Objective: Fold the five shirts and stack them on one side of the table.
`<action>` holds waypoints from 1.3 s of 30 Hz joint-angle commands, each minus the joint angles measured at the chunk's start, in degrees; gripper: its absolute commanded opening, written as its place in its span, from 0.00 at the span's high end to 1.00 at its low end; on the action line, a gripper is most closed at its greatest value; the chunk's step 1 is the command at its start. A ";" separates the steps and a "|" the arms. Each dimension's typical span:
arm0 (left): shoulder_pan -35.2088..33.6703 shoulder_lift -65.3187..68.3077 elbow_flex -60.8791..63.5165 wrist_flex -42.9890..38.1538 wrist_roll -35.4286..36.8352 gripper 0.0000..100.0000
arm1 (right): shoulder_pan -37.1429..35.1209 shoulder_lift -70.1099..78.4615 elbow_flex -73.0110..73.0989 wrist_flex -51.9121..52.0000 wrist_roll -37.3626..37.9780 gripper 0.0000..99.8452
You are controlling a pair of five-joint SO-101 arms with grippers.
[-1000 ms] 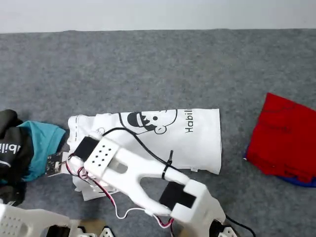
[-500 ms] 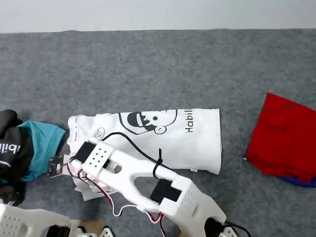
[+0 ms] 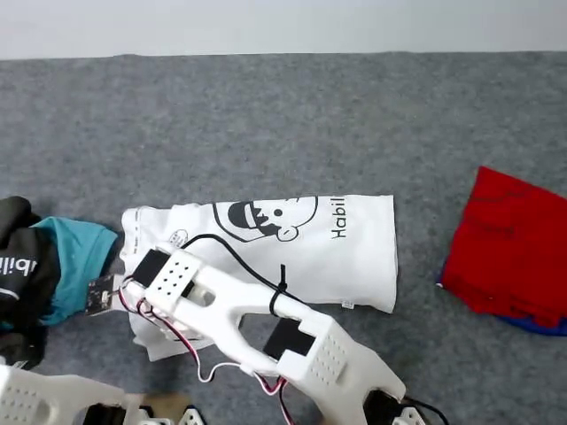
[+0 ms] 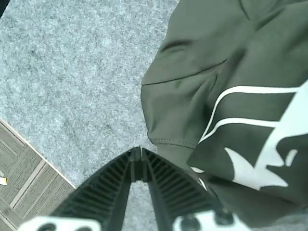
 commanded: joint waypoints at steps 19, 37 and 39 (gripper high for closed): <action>0.44 0.00 -0.31 -2.55 -0.26 0.99 | 1.01 -15.87 -14.95 17.54 1.41 0.99; 0.44 0.18 0.04 -4.22 -2.37 0.99 | 17.54 -5.58 -15.03 -3.21 4.92 0.99; 0.44 0.18 0.04 -4.31 -2.29 0.99 | 18.59 -4.09 -15.03 -4.70 4.75 0.98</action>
